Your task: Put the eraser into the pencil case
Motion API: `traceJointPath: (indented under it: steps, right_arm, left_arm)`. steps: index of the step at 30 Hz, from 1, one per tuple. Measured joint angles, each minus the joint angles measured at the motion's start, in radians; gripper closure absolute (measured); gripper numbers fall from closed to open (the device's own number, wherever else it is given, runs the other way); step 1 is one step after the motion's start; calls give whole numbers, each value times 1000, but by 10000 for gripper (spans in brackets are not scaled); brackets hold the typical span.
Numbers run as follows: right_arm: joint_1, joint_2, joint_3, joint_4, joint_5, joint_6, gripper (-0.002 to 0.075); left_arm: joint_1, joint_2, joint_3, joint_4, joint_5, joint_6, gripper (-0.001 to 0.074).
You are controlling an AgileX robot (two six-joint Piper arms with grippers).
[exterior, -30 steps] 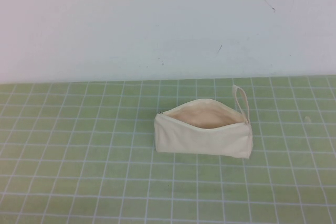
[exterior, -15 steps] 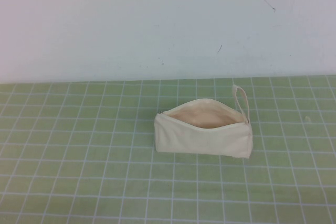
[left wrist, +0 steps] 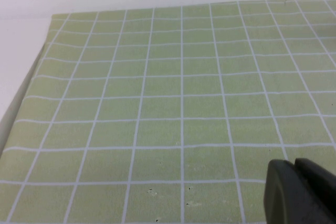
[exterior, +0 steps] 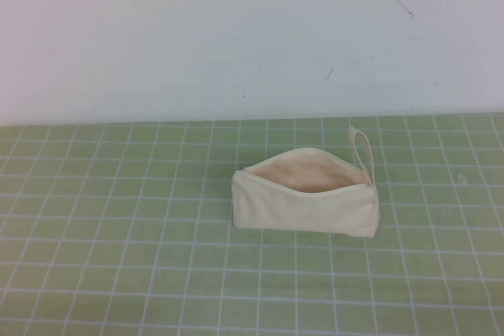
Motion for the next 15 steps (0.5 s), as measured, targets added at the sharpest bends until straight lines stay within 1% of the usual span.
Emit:
traceJointPath:
  steps: [15]
  right_arm:
    - [0,0,0,-4,1,12,727]
  left_arm:
    - [0,0,0,0,0,0,736]
